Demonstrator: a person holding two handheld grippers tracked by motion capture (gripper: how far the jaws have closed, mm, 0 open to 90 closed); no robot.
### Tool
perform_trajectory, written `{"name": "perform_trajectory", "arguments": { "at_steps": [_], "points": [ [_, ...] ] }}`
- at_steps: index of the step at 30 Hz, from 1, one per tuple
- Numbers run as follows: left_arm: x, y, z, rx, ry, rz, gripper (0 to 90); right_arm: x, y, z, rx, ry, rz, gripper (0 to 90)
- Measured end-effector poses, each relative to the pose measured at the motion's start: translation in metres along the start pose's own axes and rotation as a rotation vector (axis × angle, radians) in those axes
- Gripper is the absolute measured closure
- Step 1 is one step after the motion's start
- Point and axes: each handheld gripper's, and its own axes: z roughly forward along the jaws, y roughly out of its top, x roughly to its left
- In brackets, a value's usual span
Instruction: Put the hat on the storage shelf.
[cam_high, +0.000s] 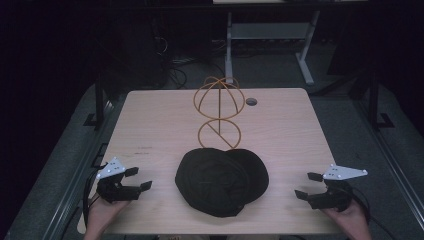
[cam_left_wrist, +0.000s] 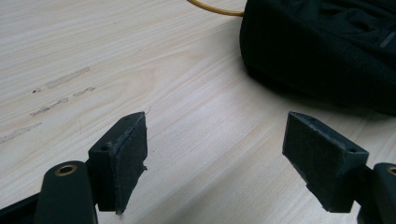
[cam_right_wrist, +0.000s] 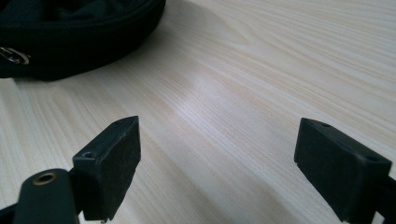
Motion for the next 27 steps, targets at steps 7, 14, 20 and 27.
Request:
{"name": "perform_trajectory", "arguments": {
  "at_steps": [7, 14, 20, 27],
  "points": [
    [0.0, 0.0, -0.001, 0.0, -0.015, 0.002, 21.5, 0.005, 0.005, -0.002, -0.016, 0.014, -0.006, 14.2],
    [0.003, -0.002, -0.003, -0.003, -0.02, -0.01, 21.4, 0.017, 0.02, -0.002, -0.018, 0.038, -0.037, 14.2],
    [0.001, -0.001, -0.003, -0.011, -0.021, -0.009, 21.4, 0.027, 0.036, -0.002, -0.026, 0.065, -0.073, 14.2],
    [0.001, -0.001, -0.002, 0.001, -0.024, -0.004, 21.4, 0.044, 0.064, 0.004, -0.045, 0.127, -0.135, 14.2]
  ]
}}
